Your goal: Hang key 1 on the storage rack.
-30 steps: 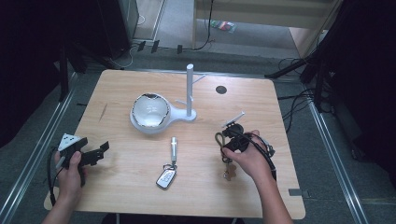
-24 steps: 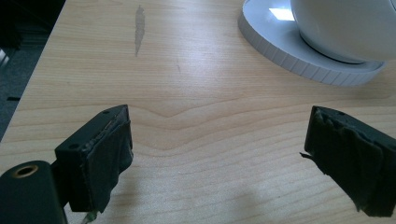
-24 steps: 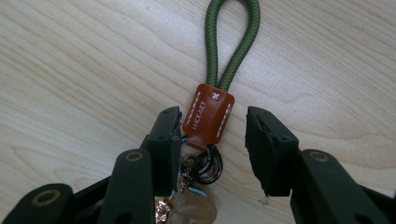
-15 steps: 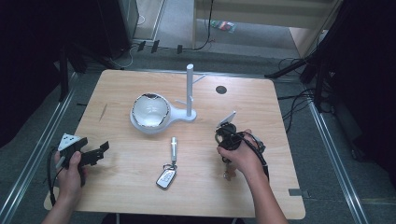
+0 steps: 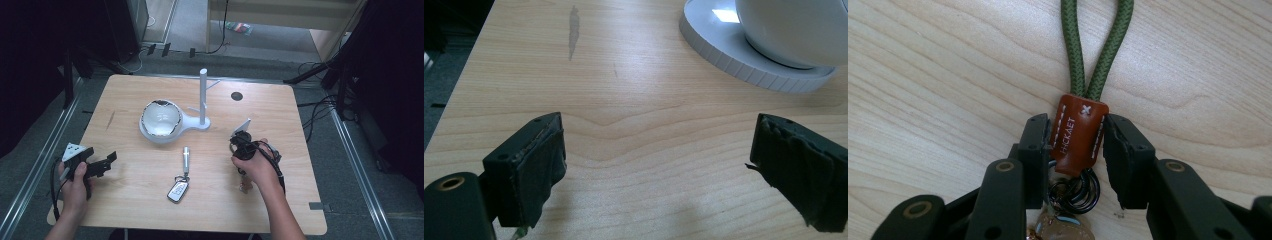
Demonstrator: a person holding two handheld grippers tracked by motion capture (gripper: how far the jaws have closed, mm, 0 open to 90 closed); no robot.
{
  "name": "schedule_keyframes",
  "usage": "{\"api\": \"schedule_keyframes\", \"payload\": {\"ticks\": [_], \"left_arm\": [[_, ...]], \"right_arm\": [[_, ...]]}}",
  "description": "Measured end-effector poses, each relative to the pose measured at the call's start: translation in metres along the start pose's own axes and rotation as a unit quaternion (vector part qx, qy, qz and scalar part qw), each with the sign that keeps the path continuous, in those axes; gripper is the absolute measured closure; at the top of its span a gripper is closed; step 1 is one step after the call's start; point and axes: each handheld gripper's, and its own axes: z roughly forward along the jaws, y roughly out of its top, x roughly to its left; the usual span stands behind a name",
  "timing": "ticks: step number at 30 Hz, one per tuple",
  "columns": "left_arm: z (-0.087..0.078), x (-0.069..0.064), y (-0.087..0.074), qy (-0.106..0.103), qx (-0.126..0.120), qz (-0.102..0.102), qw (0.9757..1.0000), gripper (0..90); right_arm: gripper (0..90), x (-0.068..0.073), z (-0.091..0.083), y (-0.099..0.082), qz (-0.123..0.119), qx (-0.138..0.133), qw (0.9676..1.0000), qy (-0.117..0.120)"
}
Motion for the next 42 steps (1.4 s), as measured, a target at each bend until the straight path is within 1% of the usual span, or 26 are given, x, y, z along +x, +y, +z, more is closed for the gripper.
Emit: {"api": "schedule_keyframes", "payload": {"ticks": [6, 10, 11, 12, 15, 19, 22, 26, 30, 33, 34, 35, 37, 38, 39, 40, 41, 42], "left_arm": [[0.000, 0.000, 0.000, 0.000, 0.000, 0.000, 1.0000, 8.0], [0.000, 0.000, 0.000, 0.000, 0.000, 0.000, 1.0000, 8.0], [0.000, 0.000, 0.000, 0.000, 0.000, 0.000, 1.0000, 8.0], [0.000, 0.000, 0.000, 0.000, 0.001, 0.001, 1.0000, 8.0], [0.000, 0.000, 0.000, 0.000, 0.000, 0.000, 1.0000, 8.0], [0.000, 0.000, 0.000, 0.000, -0.001, 0.000, 1.0000, 8.0], [0.000, 0.000, 0.000, 0.000, 0.000, 0.001, 1.0000, 8.0], [0.000, 0.000, 0.000, 0.001, 0.000, 0.001, 1.0000, 8.0], [0.000, 0.000, 0.000, 0.001, -0.001, 0.001, 1.0000, 8.0], [0.000, 0.000, 0.000, 0.001, -0.001, 0.001, 1.0000, 8.0], [0.000, 0.000, 0.000, 0.001, -0.001, 0.001, 1.0000, 8.0], [0.000, 0.000, 0.000, 0.001, -0.001, 0.001, 1.0000, 8.0], [0.000, 0.000, 0.000, 0.002, -0.001, 0.001, 1.0000, 8.0], [0.000, 0.000, 0.000, 0.002, -0.001, 0.001, 1.0000, 8.0], [0.000, -0.001, 0.000, 0.002, -0.001, 0.002, 1.0000, 8.0], [0.000, -0.001, 0.000, 0.002, -0.001, 0.002, 1.0000, 8.0], [0.000, -0.001, 0.000, 0.002, -0.001, 0.001, 1.0000, 8.0], [0.000, -0.001, 0.000, 0.002, -0.001, 0.002, 1.0000, 8.0]], "right_arm": [[64.6, 0.000, 0.001, 0.001, 0.011, 0.005, 0.9999, 0.000], [63.1, -0.001, 0.002, 0.001, 0.012, 0.007, 0.9999, -0.004], [62.4, -0.002, 0.003, 0.001, 0.010, 0.010, 0.9999, -0.004], [62.0, -0.003, 0.005, 0.001, 0.015, 0.018, 0.9997, -0.003], [65.6, -0.004, 0.006, 0.000, 0.019, 0.018, 0.9996, 0.006], [67.7, -0.005, 0.006, 0.000, 0.022, 0.017, 0.9996, 0.009], [68.3, -0.005, 0.005, 0.000, 0.031, 0.018, 0.9993, 0.007], [68.8, -0.005, 0.005, 0.000, 0.033, 0.018, 0.9993, 0.006], [69.5, -0.004, 0.005, 0.000, 0.029, 0.017, 0.9994, 0.007], [69.7, -0.004, 0.005, -0.001, 0.026, 0.013, 0.9995, 0.006], [70.0, -0.005, 0.005, -0.003, 0.023, 0.007, 0.9997, 0.008], [70.1, -0.005, 0.005, -0.004, 0.024, 0.004, 0.9996, 0.010], [70.4, -0.006, 0.004, -0.007, 0.025, -0.006, 0.9997, 0.006], [70.4, -0.006, 0.004, -0.007, 0.025, -0.006, 0.9997, 0.006], [70.4, -0.007, 0.001, -0.010, 0.026, -0.026, 0.9993, 0.002], [70.4, -0.007, 0.001, -0.010, 0.026, -0.026, 0.9993, 0.002], [70.5, -0.008, 0.000, -0.011, 0.026, -0.034, 0.9991, 0.004], [70.6, -0.009, -0.006, -0.013, 0.033, -0.053, 0.9980, 0.005]]}}
